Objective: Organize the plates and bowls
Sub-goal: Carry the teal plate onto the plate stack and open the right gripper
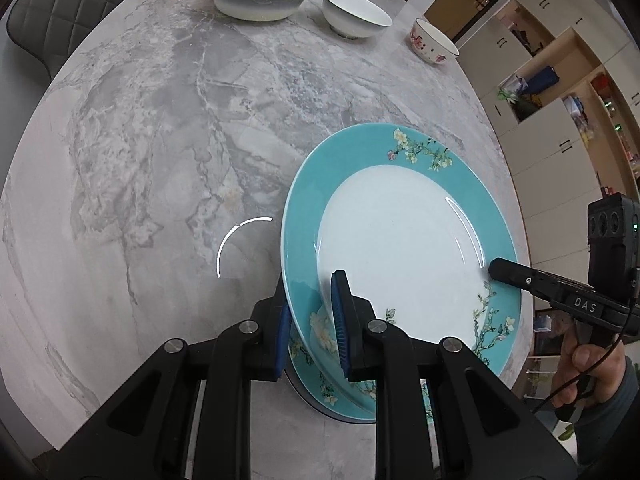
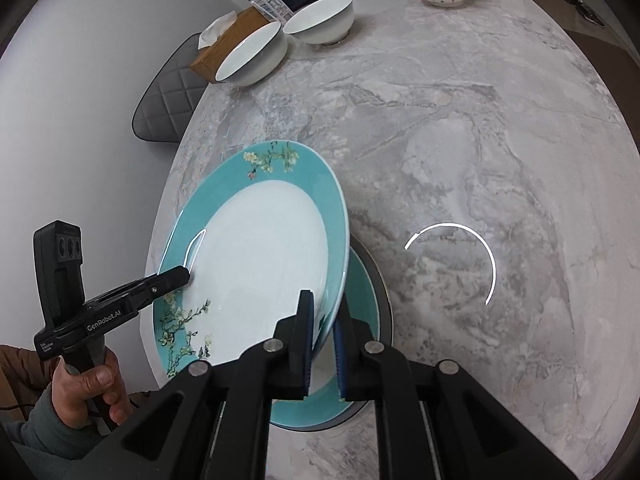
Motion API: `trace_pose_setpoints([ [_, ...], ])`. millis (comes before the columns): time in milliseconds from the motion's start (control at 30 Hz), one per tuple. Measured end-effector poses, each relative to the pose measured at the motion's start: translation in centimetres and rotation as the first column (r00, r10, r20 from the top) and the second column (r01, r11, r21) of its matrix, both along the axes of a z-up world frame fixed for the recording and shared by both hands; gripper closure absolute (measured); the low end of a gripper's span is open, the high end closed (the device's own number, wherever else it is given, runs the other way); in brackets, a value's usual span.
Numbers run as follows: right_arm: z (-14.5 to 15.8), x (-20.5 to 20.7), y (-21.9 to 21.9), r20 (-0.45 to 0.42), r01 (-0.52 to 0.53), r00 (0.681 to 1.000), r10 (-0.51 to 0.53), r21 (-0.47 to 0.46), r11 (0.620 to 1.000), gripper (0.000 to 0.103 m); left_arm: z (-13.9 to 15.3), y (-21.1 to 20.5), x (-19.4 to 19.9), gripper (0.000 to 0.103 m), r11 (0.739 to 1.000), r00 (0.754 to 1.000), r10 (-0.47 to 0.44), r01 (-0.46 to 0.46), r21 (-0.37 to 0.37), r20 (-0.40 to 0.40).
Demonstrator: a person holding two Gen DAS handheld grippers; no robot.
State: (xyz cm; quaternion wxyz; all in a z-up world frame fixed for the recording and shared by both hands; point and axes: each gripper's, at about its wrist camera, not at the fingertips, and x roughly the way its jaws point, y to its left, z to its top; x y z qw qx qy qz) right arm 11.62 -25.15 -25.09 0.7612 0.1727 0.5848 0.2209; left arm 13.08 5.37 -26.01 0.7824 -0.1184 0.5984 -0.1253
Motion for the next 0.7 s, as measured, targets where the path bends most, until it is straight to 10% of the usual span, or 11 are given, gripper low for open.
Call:
trace_pose_setpoints([
  [700, -2.2, -2.9, -0.2, 0.008, 0.002, 1.0, -0.002, -0.103, 0.995, 0.091, -2.3, -0.6, -2.4, 0.086, 0.998, 0.998, -0.059, 0.06, 0.028, -0.037],
])
